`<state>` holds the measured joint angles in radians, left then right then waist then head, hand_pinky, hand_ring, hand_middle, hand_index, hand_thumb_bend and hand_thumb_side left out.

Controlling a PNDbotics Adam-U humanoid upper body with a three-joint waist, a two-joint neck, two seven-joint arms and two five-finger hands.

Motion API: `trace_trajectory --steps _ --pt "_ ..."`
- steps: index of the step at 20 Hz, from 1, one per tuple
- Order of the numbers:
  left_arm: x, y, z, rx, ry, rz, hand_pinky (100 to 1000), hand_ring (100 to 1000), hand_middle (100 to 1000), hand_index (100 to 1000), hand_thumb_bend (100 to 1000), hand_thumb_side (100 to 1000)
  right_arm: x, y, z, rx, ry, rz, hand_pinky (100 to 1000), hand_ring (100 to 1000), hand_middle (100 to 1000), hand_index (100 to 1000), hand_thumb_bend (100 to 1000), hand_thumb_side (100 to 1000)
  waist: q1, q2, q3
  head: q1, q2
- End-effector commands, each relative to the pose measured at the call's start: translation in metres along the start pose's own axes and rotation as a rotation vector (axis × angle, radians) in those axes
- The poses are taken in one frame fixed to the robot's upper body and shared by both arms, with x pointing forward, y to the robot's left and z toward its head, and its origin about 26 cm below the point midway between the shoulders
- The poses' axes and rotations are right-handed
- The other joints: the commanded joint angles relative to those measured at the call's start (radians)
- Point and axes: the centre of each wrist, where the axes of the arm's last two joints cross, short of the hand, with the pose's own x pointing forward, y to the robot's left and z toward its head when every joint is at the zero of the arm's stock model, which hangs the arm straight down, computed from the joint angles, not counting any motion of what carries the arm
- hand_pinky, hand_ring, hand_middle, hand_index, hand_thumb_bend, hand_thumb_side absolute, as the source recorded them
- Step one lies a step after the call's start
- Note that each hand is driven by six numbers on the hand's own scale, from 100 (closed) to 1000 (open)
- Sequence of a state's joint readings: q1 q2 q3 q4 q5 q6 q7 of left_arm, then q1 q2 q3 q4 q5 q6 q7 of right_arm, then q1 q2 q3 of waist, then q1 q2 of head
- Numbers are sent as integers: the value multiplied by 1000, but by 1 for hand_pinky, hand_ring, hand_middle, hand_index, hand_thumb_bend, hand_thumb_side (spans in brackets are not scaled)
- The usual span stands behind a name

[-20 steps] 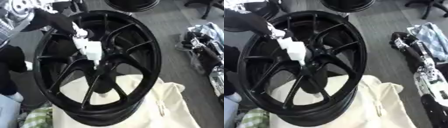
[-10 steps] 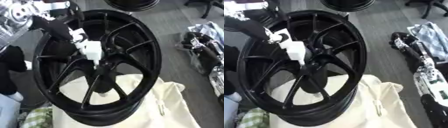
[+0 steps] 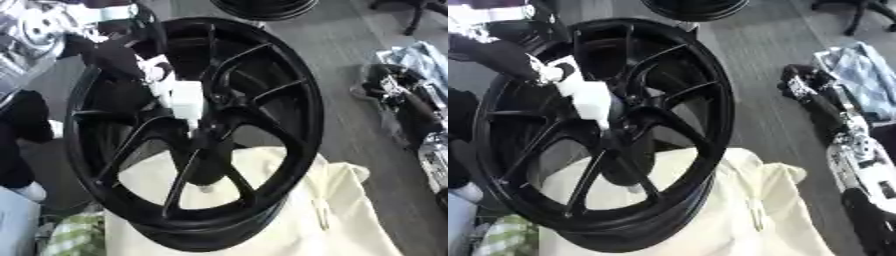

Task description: Pull the pin out of the wheel hub.

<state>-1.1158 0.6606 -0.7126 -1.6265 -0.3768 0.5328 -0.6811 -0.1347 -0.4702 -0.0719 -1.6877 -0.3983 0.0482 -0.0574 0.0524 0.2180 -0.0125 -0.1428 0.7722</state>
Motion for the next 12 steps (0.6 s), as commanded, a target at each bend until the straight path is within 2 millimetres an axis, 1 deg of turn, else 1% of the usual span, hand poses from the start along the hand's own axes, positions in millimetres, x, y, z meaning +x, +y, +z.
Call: trace_trajectory --steps 1,4,6,9,12 --pt "-6 8 6 -39 72 32 882 827 798 826 342 435 8 -1 -3 8 -23 18 807 717 630 734 255 397 -3 -11 -2 2 -2" --pt "-9 8 6 -22 81 25 893 836 805 837 397 433 7 0 -2 10 -21 19 807 717 630 734 253 399 -3 -8 -2 4 -2" --pt "-10 8 5 -12 86 18 898 841 808 842 427 449 6 0 -2 11 -20 20 808 717 630 734 250 402 -4 -6 -2 4 -2" --pt "-12 6 3 -10 93 17 898 839 806 840 431 476 7 0 -2 12 -22 22 808 717 630 735 248 403 -4 -4 -2 4 -2" --pt "-13 6 2 -9 97 22 894 835 801 836 423 476 6 0 -2 11 -21 26 808 717 631 735 247 405 -4 -3 -1 4 -2"
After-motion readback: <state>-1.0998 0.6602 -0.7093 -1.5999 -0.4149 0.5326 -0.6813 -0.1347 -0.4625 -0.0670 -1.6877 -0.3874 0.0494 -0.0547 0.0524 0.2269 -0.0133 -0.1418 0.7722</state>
